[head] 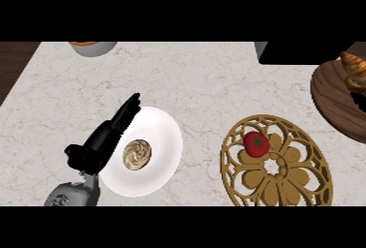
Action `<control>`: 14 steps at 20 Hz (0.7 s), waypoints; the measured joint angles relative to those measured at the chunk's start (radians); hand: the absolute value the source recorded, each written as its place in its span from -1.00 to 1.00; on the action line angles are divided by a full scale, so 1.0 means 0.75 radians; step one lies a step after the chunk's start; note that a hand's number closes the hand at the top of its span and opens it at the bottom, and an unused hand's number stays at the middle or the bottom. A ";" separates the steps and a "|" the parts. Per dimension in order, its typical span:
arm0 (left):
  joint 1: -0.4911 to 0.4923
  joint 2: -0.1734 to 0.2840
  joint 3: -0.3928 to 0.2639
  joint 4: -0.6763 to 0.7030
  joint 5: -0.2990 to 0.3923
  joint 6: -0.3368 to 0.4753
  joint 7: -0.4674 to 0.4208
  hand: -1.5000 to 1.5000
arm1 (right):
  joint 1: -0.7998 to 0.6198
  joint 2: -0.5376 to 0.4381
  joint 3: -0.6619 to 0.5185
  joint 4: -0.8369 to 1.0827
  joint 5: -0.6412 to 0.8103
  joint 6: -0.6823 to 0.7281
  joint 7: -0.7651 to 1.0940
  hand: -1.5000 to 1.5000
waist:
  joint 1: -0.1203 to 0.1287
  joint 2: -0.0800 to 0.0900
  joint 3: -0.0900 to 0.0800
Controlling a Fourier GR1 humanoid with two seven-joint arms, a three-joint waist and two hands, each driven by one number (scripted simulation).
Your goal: Pick the croissant from the placemat and place it in the bowl
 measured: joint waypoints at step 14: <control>-0.018 -0.002 0.005 0.008 0.011 -0.031 0.003 0.00 | -0.315 -0.141 -0.035 0.863 0.051 0.152 -0.237 -1.00 | 0.030 0.011 0.002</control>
